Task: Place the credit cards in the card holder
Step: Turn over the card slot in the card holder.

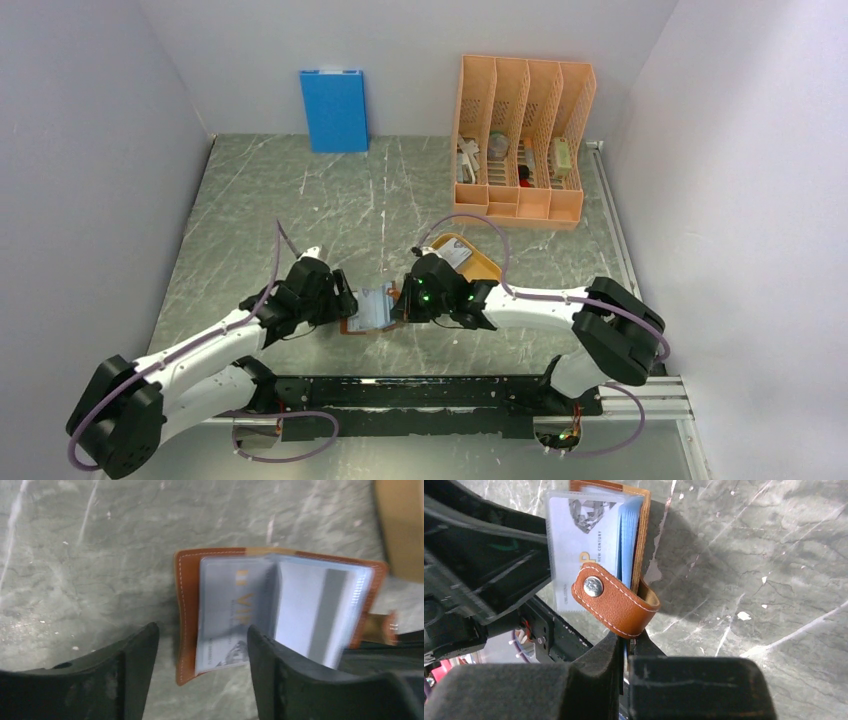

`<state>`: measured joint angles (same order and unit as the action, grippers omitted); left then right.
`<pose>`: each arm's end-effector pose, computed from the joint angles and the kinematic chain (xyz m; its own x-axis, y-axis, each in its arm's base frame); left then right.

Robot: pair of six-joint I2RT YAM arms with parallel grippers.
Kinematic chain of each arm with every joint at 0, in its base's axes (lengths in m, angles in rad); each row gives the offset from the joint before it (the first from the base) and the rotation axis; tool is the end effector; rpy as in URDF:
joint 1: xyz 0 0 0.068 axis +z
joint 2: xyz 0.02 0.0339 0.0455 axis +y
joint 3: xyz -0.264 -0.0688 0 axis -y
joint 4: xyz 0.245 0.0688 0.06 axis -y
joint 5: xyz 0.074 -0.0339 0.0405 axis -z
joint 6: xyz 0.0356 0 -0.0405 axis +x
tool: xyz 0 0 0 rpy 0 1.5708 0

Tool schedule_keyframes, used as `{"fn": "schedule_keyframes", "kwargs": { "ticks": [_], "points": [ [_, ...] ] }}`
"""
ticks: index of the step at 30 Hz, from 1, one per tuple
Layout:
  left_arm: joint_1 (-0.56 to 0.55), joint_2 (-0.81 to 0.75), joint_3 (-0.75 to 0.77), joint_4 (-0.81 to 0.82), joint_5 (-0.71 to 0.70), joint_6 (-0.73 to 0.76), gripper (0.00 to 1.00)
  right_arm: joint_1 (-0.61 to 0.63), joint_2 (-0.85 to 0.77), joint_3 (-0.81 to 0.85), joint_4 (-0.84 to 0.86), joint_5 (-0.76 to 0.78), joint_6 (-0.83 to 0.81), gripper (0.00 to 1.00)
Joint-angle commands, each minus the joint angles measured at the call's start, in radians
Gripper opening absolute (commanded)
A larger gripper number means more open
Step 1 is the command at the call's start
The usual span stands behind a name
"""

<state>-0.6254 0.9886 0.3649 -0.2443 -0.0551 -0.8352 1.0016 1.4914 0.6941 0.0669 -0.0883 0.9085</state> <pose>0.1467 -0.1035 0.1560 -0.8271 -0.3159 -0.4649 -0.0858 0.8884 -0.4510 0.1562 0.2499 0.1703 -0.9107 0.0341 -0.4117 -0.2542 0.7393 0.6236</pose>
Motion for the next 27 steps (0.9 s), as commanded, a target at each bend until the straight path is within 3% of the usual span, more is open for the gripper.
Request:
{"fn": "schedule_keyframes", "kwargs": {
  "ticks": [1,4,10,20,27],
  "points": [
    [-0.005,-0.074,0.099,-0.1,0.012,0.038,0.75,0.01,-0.026,0.03,-0.062,0.044,-0.024,0.0],
    [-0.005,-0.119,0.116,-0.095,0.042,0.046,0.82,0.023,-0.024,0.033,-0.062,0.043,-0.012,0.0],
    [-0.02,-0.107,0.145,-0.039,0.137,0.048,0.85,0.052,0.01,0.078,-0.062,0.058,-0.013,0.0],
    [-0.051,-0.071,0.142,0.017,0.202,0.071,0.8,0.059,0.013,0.101,-0.105,0.082,0.013,0.0],
    [-0.1,-0.003,0.131,0.071,0.227,0.084,0.84,0.059,0.024,0.112,-0.114,0.08,0.014,0.0]
  ]
}}
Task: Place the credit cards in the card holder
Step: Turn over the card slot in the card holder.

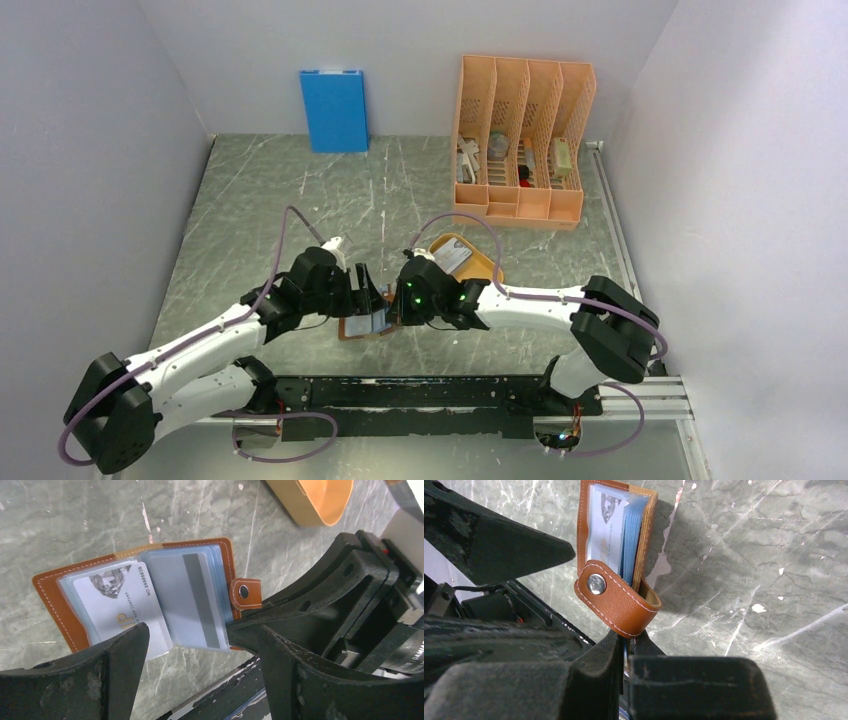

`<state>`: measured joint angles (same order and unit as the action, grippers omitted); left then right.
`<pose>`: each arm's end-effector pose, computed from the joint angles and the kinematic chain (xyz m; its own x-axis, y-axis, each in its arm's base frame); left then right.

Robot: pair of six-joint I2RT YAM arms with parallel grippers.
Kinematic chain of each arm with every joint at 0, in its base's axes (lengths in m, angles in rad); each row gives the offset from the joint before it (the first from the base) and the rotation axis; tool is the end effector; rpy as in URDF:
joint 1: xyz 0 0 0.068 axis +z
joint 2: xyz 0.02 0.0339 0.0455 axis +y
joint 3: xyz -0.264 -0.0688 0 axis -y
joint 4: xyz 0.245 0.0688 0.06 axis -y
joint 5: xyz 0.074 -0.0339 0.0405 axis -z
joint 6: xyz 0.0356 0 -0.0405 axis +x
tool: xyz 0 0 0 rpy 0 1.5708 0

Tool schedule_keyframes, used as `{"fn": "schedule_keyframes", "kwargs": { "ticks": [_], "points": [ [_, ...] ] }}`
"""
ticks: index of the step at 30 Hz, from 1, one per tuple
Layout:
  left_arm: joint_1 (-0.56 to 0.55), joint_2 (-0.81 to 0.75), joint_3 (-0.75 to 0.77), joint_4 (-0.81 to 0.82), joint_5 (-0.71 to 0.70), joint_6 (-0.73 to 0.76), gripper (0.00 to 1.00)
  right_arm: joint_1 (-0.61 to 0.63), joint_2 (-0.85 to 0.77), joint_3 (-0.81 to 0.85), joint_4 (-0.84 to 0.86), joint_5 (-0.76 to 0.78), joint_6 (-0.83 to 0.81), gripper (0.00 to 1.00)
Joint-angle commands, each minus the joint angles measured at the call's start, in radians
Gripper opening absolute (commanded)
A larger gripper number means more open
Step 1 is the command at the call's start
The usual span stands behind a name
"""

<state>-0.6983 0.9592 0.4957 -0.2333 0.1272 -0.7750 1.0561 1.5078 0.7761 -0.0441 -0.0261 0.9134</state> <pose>0.1489 -0.1309 0.2036 -0.8495 -0.1931 -0.4909 0.1649 0.7868 -0.5948 0.1488 0.2651 0.1812 -0.9067 0.0042 -0.4217 -0.2644 0.7733 0.5762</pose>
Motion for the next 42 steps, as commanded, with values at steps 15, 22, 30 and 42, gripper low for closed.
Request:
{"fn": "schedule_keyframes", "kwargs": {
  "ticks": [15,22,30,42],
  "points": [
    [-0.069,0.147,0.053,0.03,-0.055,0.047,0.77,0.005,0.003,0.024,-0.006,0.018,0.002,0.0],
    [-0.073,0.189,0.081,0.021,-0.092,0.066,0.71,0.008,0.003,0.025,-0.011,0.021,-0.006,0.0],
    [-0.076,0.229,0.103,0.007,-0.125,0.082,0.57,0.02,0.005,0.037,-0.03,0.026,-0.018,0.0],
    [-0.076,0.21,0.089,-0.036,-0.19,0.086,0.3,0.021,-0.013,0.022,-0.067,0.088,-0.006,0.0]
  ]
}}
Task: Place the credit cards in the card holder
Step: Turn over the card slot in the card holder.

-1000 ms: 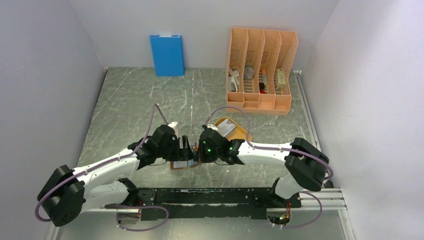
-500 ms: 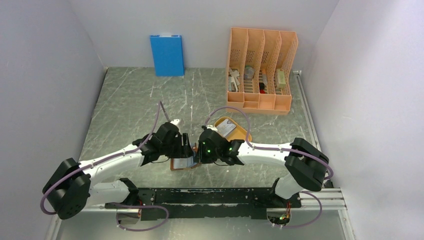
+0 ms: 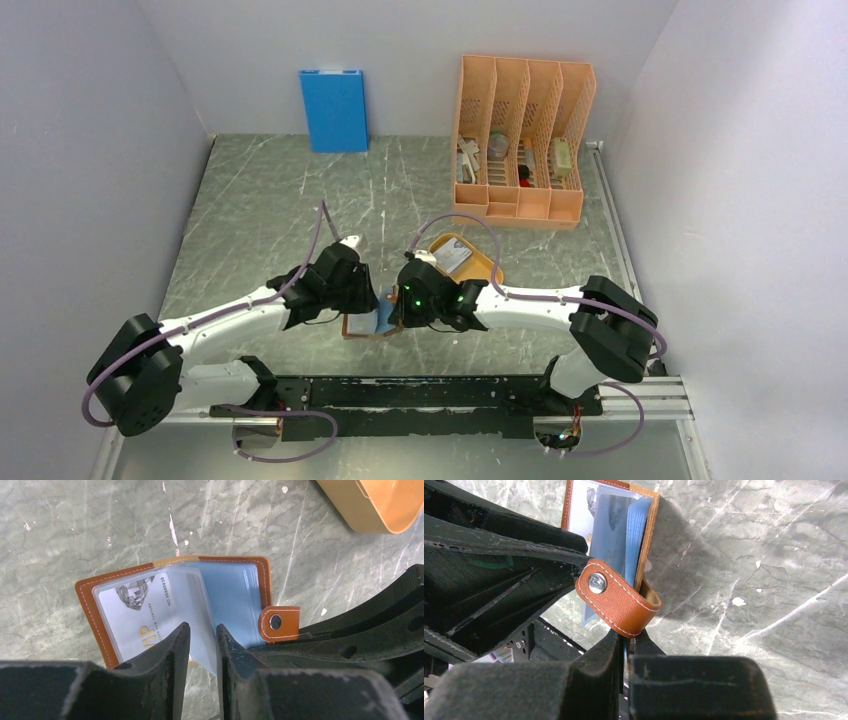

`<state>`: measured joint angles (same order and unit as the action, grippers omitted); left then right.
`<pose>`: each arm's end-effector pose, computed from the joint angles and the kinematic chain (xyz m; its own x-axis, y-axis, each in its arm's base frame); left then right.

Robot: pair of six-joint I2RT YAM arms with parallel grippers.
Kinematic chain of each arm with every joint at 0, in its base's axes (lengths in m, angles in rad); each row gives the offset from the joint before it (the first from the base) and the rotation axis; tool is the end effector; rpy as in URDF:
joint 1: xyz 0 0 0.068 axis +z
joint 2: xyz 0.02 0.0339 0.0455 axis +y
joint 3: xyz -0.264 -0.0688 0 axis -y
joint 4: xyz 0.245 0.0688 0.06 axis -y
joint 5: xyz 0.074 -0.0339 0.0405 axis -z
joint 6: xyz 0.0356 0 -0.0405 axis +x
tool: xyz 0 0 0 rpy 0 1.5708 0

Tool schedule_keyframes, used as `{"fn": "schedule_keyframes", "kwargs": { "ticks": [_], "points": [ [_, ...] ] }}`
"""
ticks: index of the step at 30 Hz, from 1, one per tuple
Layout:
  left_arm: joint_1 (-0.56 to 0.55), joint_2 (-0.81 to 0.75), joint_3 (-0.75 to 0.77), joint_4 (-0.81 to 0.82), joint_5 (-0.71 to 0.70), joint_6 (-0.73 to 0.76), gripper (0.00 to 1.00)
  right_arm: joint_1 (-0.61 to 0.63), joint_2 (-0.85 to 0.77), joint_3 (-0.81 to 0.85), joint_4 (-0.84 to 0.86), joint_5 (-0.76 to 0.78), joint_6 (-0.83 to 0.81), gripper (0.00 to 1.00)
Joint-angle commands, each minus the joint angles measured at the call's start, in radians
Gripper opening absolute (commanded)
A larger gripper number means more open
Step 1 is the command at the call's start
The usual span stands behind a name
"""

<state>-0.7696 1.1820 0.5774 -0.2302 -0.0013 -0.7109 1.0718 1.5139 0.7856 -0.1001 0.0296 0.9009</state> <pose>0.1646 -0.1594 0.1867 -0.8570 -0.0782 -0.5093 0.1795 0.8812 -0.4373 0.1454 0.2645 0.1780 -0.8994 -0.0130 -0.4369 -0.2626 0.8151 0.5164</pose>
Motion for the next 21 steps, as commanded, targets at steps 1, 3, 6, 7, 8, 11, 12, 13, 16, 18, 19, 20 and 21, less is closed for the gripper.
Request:
{"fn": "schedule_keyframes", "kwargs": {
  "ticks": [1,3,6,7,8,11,12,13,16,18,19,20,21],
  "points": [
    [-0.005,-0.015,0.004,-0.042,-0.066,0.022,0.29,0.005,-0.021,0.01,-0.012,0.036,0.008,0.0],
    [-0.005,-0.022,-0.004,-0.049,-0.075,0.018,0.27,0.005,-0.027,0.005,-0.011,0.041,0.01,0.03],
    [-0.005,-0.039,-0.011,-0.069,-0.098,0.014,0.24,0.005,-0.034,0.004,-0.014,0.046,0.009,0.09],
    [-0.005,-0.047,-0.013,-0.08,-0.109,0.013,0.23,0.006,-0.035,0.005,-0.015,0.046,0.009,0.1],
    [-0.005,-0.055,-0.013,-0.091,-0.122,0.009,0.22,0.005,-0.036,0.005,-0.017,0.046,0.007,0.1],
    [-0.005,-0.081,-0.018,-0.132,-0.168,-0.006,0.17,0.005,-0.034,0.003,-0.015,0.046,0.007,0.09],
    [-0.005,-0.092,-0.021,-0.14,-0.178,-0.013,0.17,0.005,-0.033,0.002,-0.013,0.044,0.008,0.08],
    [-0.005,-0.101,-0.027,-0.146,-0.188,-0.017,0.16,0.005,-0.032,-0.002,-0.011,0.044,0.009,0.08],
    [-0.005,-0.116,-0.044,-0.156,-0.208,-0.031,0.16,0.005,-0.031,-0.013,-0.004,0.045,0.011,0.08],
    [-0.005,-0.115,-0.051,-0.16,-0.215,-0.036,0.16,0.005,-0.028,-0.02,-0.002,0.047,0.012,0.08],
    [-0.005,-0.112,-0.053,-0.163,-0.221,-0.039,0.16,0.006,-0.028,-0.023,-0.002,0.048,0.012,0.08],
    [-0.005,-0.108,-0.055,-0.163,-0.225,-0.041,0.16,0.006,-0.028,-0.026,-0.002,0.052,0.011,0.07],
    [-0.005,-0.105,-0.058,-0.165,-0.231,-0.044,0.15,0.005,-0.028,-0.027,-0.004,0.055,0.01,0.07]
  ]
}}
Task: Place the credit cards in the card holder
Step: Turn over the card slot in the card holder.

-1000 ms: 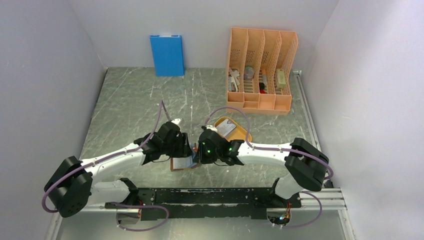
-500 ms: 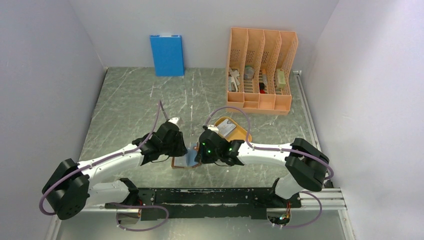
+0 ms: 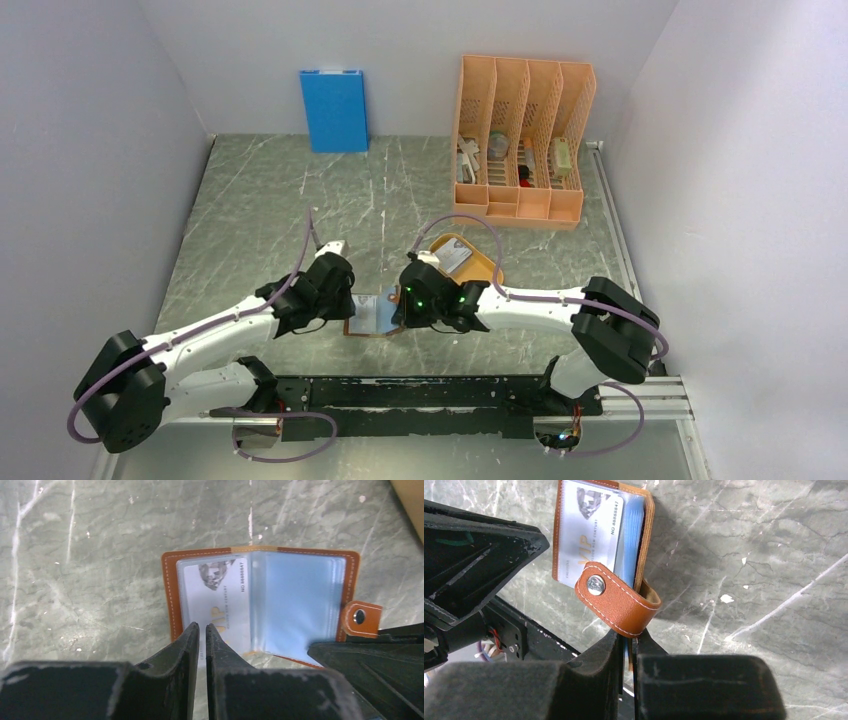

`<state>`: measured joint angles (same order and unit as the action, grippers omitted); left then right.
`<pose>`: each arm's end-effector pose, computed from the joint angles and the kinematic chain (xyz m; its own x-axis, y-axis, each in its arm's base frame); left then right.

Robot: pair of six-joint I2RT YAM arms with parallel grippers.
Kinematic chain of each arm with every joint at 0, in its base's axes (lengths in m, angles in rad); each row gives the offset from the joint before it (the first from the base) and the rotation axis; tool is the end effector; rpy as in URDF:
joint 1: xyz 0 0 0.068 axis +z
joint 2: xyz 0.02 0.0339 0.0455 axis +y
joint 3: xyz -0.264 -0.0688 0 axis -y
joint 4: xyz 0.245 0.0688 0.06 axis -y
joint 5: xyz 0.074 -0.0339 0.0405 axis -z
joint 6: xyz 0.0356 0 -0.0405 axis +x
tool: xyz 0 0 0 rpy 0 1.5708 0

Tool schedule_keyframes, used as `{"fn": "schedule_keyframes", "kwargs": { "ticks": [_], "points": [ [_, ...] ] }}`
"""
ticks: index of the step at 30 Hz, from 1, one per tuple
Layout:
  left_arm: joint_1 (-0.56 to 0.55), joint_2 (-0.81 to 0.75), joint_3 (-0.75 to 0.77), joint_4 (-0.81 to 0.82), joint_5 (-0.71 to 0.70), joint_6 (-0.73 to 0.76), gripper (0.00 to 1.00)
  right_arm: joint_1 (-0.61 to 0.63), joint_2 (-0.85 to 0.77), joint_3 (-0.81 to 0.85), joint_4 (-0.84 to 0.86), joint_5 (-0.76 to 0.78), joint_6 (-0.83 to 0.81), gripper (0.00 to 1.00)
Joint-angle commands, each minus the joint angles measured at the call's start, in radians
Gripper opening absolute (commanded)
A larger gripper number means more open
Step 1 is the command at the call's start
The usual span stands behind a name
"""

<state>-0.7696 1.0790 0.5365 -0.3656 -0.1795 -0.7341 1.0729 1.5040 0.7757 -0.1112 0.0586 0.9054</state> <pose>0.1504 -0.1368 0.1852 -0.8262 -0.1173 -0.5511 0.0705 0.9489 -0.3077 0.1443 0.2611 0.1771 -0.8947 -0.0016 -0.4466 -0.2503 0.8300 0.4985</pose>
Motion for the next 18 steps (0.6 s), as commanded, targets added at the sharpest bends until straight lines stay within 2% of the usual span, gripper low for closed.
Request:
{"fn": "schedule_keyframes", "kwargs": {
  "ticks": [1,8,11,15,18],
  "points": [
    [-0.005,0.0,-0.019,-0.03,-0.057,-0.023,0.16,0.004,-0.018,-0.019,0.006,0.029,0.004,0.07],
    [-0.005,-0.007,-0.014,-0.042,-0.073,-0.039,0.16,0.002,-0.017,-0.044,0.011,0.04,0.004,0.08],
    [-0.005,-0.058,0.004,-0.035,-0.053,-0.034,0.21,0.003,-0.022,-0.053,0.022,0.038,0.003,0.13],
    [-0.005,-0.122,-0.009,0.065,0.058,-0.019,0.25,-0.002,-0.041,-0.066,0.047,0.025,0.0,0.24],
    [-0.005,-0.102,-0.029,0.155,0.157,-0.02,0.24,-0.008,-0.052,-0.077,0.068,0.007,0.005,0.28]
  ]
}}
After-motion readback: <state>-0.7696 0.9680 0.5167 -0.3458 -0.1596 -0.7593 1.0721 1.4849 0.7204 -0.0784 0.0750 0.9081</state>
